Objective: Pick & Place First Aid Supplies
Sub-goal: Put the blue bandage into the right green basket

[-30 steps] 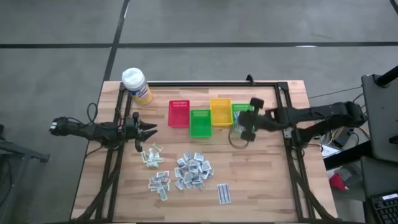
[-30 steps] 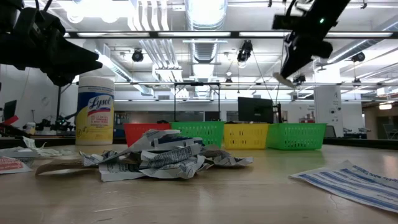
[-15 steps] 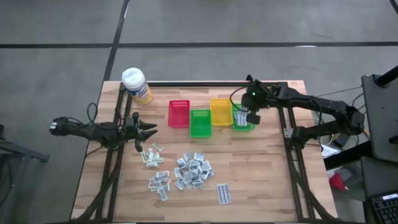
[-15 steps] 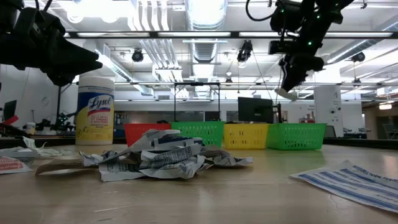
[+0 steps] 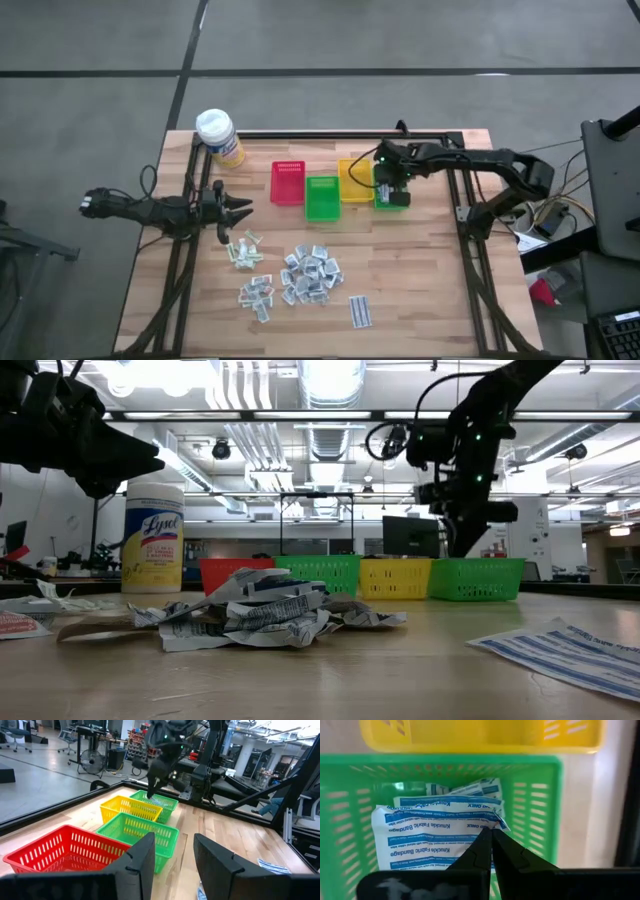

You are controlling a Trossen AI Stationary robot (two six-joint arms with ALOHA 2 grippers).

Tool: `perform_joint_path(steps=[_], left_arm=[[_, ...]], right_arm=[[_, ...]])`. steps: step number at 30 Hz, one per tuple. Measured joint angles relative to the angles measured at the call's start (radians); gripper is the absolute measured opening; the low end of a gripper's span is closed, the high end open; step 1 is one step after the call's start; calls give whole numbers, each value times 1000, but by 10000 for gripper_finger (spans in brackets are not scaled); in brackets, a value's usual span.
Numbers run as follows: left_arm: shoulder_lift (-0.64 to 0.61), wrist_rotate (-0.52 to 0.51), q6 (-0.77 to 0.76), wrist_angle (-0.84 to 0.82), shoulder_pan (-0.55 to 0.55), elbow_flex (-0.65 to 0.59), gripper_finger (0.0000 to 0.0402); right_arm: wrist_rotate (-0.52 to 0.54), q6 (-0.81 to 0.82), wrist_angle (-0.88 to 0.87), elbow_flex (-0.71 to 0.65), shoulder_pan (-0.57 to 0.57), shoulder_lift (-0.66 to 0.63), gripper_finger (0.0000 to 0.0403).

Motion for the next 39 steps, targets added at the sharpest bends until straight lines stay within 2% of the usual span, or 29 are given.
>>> perform_joint_path(steps=[15, 29, 37, 39], left_arm=[[0, 0, 0, 0, 0, 0, 131], [0, 0, 0, 0, 0, 0, 131], [0, 0, 0, 0, 0, 0, 131], [0, 0, 0, 0, 0, 0, 131]], right_arm=[[59, -27, 10, 0, 1, 42, 12], [59, -38, -3, 4, 1, 21, 107], [49, 78, -159, 129, 18, -39, 130], [19, 125, -197, 166, 31, -55, 132]])
